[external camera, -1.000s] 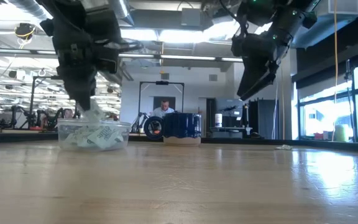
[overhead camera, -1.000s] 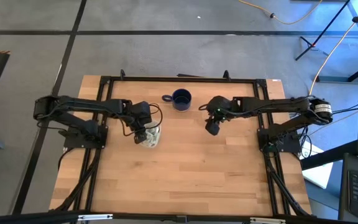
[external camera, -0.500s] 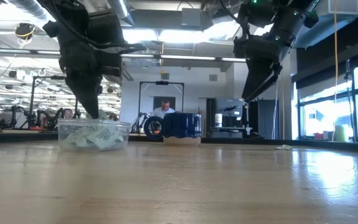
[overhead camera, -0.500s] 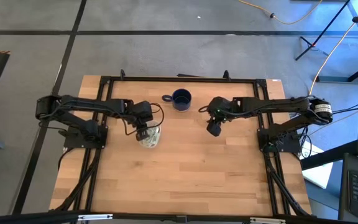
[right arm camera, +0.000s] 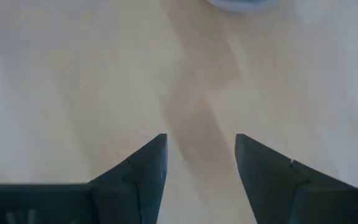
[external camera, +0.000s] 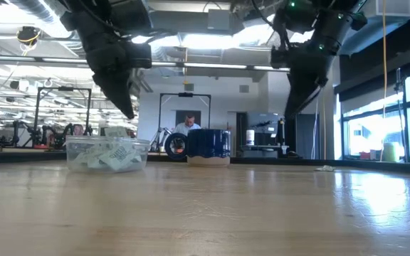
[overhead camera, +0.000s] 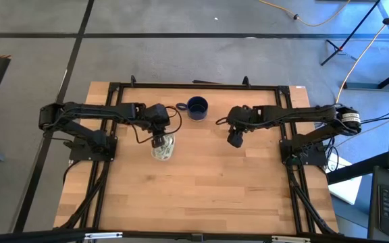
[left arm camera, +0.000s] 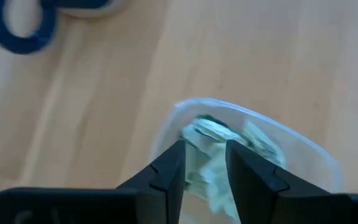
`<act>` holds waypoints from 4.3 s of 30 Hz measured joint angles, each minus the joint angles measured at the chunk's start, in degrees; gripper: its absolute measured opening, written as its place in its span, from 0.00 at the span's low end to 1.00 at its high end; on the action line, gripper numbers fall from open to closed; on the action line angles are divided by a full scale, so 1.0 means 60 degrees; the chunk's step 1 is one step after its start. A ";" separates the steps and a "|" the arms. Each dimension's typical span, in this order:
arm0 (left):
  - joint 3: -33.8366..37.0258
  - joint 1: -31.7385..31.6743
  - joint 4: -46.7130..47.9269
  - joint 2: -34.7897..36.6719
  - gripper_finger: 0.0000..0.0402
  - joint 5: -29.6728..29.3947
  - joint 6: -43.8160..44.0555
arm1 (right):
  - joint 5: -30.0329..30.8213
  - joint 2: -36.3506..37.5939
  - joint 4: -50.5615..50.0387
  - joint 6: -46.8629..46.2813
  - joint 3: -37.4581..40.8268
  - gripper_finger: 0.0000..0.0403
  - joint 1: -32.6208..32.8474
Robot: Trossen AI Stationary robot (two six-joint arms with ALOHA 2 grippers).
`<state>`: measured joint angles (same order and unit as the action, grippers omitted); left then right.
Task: Pick and place Stevia / Truvia into bins
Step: Put the green stevia packet into the transparent container
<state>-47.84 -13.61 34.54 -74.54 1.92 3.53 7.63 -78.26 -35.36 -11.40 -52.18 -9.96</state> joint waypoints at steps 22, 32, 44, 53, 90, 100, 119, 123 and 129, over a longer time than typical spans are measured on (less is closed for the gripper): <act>0.0073 0.0175 -0.1499 0.0117 0.24 0.0594 -0.0131 | 0.1300 -0.2620 -0.1888 -0.2419 0.0000 0.29 -0.1914; 0.0073 0.0208 -0.1263 0.0117 0.24 0.0592 -0.0139 | 0.0786 -0.3172 -0.1933 -0.2331 0.0000 0.21 -0.2084; 0.0073 0.0208 -0.1253 0.0117 0.23 0.0585 -0.0131 | 0.0748 -0.3552 -0.1966 -0.2335 -0.0036 0.09 -0.2127; 0.0073 0.0208 -0.1257 0.0117 0.23 0.0596 -0.0193 | 0.0753 -0.3523 -0.2051 -0.2290 -0.0018 0.01 -0.2129; 0.0073 0.3059 -0.7623 -0.0952 0.41 0.0689 -0.2445 | -0.7218 -0.1538 0.9507 -0.1001 0.0000 0.00 0.1963; 0.0071 0.3093 -0.8878 -0.0997 0.40 0.2071 -0.2228 | -0.7211 -0.1541 0.9472 -0.0852 0.0000 0.00 0.1963; 0.0073 0.3136 -0.8979 -0.0998 0.22 0.2476 -0.2215 | -0.6705 -0.1541 0.9479 -0.0692 0.0000 0.00 0.1960; 0.0073 0.3136 -0.8979 -0.0998 0.15 0.2476 -0.2214 | -0.6705 -0.1541 0.9475 -0.0539 0.0000 0.00 0.1960; 0.0073 0.3136 -0.8979 -0.0998 0.03 0.2479 -0.2215 | -0.6708 -0.1541 0.9483 -0.0308 0.0000 0.05 0.1963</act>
<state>-47.40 5.21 -19.33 -80.53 16.80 -9.76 -32.62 -87.50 21.54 -13.25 -52.18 1.83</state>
